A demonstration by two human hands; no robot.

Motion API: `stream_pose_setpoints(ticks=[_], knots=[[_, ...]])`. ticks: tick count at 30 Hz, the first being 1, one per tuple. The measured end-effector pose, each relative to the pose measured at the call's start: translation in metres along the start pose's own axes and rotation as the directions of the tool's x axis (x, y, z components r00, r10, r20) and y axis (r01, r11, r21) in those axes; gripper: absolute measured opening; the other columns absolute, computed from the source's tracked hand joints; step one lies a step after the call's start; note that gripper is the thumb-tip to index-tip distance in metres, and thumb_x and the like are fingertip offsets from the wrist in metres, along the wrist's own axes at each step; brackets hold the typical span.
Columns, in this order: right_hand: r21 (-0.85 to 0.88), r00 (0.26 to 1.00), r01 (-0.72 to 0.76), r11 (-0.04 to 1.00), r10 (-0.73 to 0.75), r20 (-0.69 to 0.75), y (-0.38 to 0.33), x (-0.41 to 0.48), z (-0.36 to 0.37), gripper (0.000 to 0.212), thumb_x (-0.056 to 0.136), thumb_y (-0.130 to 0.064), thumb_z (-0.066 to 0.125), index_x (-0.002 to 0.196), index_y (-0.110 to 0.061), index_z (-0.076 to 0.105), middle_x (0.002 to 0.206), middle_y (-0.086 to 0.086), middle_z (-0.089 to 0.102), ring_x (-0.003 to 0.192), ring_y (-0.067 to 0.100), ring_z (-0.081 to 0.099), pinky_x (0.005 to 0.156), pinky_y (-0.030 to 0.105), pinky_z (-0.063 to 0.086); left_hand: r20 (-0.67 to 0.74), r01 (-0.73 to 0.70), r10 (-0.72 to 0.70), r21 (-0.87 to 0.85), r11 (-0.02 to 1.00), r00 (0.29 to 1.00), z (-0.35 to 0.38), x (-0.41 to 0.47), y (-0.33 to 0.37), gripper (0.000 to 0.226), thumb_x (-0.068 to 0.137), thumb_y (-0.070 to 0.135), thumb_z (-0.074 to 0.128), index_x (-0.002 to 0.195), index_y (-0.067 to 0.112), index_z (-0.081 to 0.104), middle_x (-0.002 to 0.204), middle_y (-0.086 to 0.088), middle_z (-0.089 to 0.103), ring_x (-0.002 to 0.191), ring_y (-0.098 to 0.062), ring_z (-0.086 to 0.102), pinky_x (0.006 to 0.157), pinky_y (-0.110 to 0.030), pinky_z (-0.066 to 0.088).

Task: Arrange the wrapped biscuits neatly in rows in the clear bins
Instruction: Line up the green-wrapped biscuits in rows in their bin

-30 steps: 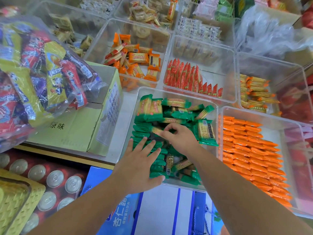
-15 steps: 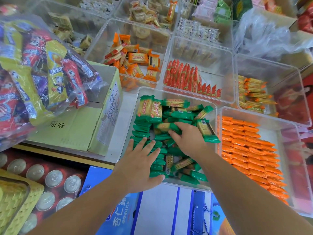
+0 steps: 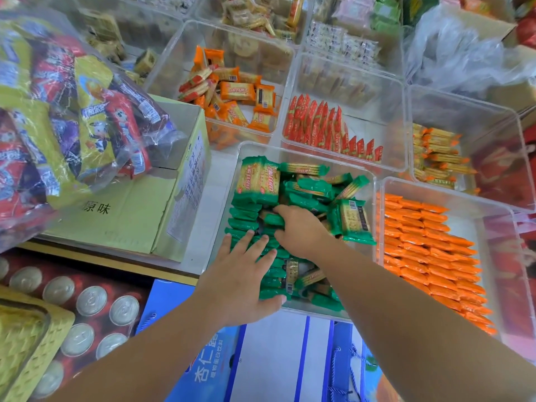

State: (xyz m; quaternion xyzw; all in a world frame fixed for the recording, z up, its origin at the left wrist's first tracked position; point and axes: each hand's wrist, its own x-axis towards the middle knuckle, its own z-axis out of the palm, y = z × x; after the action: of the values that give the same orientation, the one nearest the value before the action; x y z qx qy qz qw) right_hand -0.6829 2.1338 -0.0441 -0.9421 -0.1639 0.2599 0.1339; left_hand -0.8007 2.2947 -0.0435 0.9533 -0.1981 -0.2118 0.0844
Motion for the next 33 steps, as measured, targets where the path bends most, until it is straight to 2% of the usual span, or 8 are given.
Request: stream_pose_setpoints(ticks=[3, 7, 9, 13, 21, 28, 30, 33], knots=[[0.076, 0.998, 0.037, 0.996, -0.041, 0.048, 0.013, -0.002, -0.003, 0.067, 0.091, -0.023, 0.060, 0.153, -0.016, 0.036, 0.149, 0.010, 0.049, 0.132, 0.028, 0.048, 0.104, 0.035, 0.043, 0.001, 0.003, -0.003, -0.012, 1.000, 1.000, 0.001, 0.000, 0.000, 0.099, 0.081, 0.084, 0.017, 0.161, 0.026, 0.019, 0.171, -0.001, 0.004, 0.156, -0.027, -0.005, 0.123, -0.060, 0.001], [-0.063, 0.989, 0.092, 0.994, -0.084, 0.120, 0.023, -0.001, -0.001, 0.080, 0.088, -0.026, 0.069, 0.157, -0.024, 0.029, 0.153, 0.007, 0.042, 0.134, 0.028, 0.045, 0.106, 0.037, 0.043, 0.002, 0.002, -0.002, -0.002, 1.000, 1.000, -0.001, 0.000, 0.000, 0.099, 0.081, 0.084, 0.018, 0.160, 0.026, 0.019, 0.171, -0.002, 0.005, 0.156, -0.027, -0.003, 0.123, -0.060, 0.003], [-0.137, 0.991, 0.099, 0.986, -0.085, 0.108, 0.020, 0.000, 0.002, 0.081, 0.084, -0.023, 0.072, 0.155, -0.023, 0.032, 0.147, 0.007, 0.046, 0.127, 0.029, 0.051, 0.099, 0.041, 0.049, 0.002, 0.005, -0.005, 0.000, 1.000, 1.000, -0.002, 0.000, 0.001, 0.099, 0.081, 0.084, 0.018, 0.160, 0.025, 0.019, 0.170, -0.002, 0.007, 0.156, -0.027, -0.003, 0.123, -0.059, 0.003], [-0.326, 0.996, 0.071, 0.943, -0.048, 0.079, 0.012, 0.003, 0.009, 0.082, 0.082, -0.017, 0.070, 0.152, -0.026, 0.028, 0.123, 0.006, 0.058, 0.102, 0.031, 0.063, 0.072, 0.044, 0.058, 0.013, 0.007, -0.007, 0.009, 1.000, 1.000, -0.003, 0.000, 0.001, 0.099, 0.081, 0.084, 0.017, 0.160, 0.026, 0.018, 0.170, -0.001, 0.007, 0.156, -0.026, -0.004, 0.123, -0.059, 0.004], [-0.422, 0.976, 0.192, 0.886, -0.216, -0.010, 0.023, 0.013, 0.012, 0.070, 0.084, -0.041, 0.070, 0.144, -0.023, 0.039, 0.098, 0.003, 0.068, 0.084, 0.029, 0.066, 0.062, 0.041, 0.058, 0.024, 0.014, -0.014, 0.008, 1.000, 1.000, -0.001, 0.000, 0.000, 0.100, 0.081, 0.085, 0.017, 0.161, 0.025, 0.016, 0.171, 0.001, 0.003, 0.156, -0.025, -0.006, 0.124, -0.058, 0.002], [-0.135, 0.947, 0.264, 0.955, -0.283, -0.150, 0.038, 0.008, 0.017, 0.065, 0.089, -0.035, 0.067, 0.147, -0.025, 0.038, 0.109, 0.009, 0.071, 0.090, 0.032, 0.068, 0.067, 0.036, 0.054, 0.021, 0.014, -0.015, 0.017, 1.000, 1.000, -0.001, 0.000, 0.000, 0.099, 0.082, 0.085, 0.017, 0.161, 0.026, 0.016, 0.171, 0.001, 0.003, 0.156, -0.024, -0.005, 0.124, -0.057, 0.002], [-0.005, 0.946, 0.276, 0.961, -0.273, -0.177, 0.038, 0.007, 0.012, 0.059, 0.090, -0.031, 0.067, 0.144, -0.025, 0.045, 0.107, 0.007, 0.073, 0.083, 0.023, 0.068, 0.063, 0.028, 0.050, 0.028, 0.013, -0.014, 0.020, 1.000, 1.000, -0.001, 0.000, 0.000, 0.099, 0.082, 0.085, 0.016, 0.161, 0.026, 0.016, 0.171, 0.001, 0.001, 0.156, -0.024, -0.006, 0.124, -0.057, 0.002], [0.173, 0.963, 0.240, 0.955, -0.212, -0.165, 0.036, 0.004, 0.006, 0.052, 0.088, -0.027, 0.069, 0.137, -0.022, 0.056, 0.096, 0.002, 0.074, 0.060, -0.002, 0.059, 0.056, 0.012, 0.043, 0.034, 0.015, -0.016, 0.018, 1.000, 0.999, -0.001, -0.001, 0.000, 0.099, 0.082, 0.085, 0.016, 0.161, 0.026, 0.015, 0.171, 0.001, 0.000, 0.156, -0.024, -0.007, 0.124, -0.057, 0.001]])
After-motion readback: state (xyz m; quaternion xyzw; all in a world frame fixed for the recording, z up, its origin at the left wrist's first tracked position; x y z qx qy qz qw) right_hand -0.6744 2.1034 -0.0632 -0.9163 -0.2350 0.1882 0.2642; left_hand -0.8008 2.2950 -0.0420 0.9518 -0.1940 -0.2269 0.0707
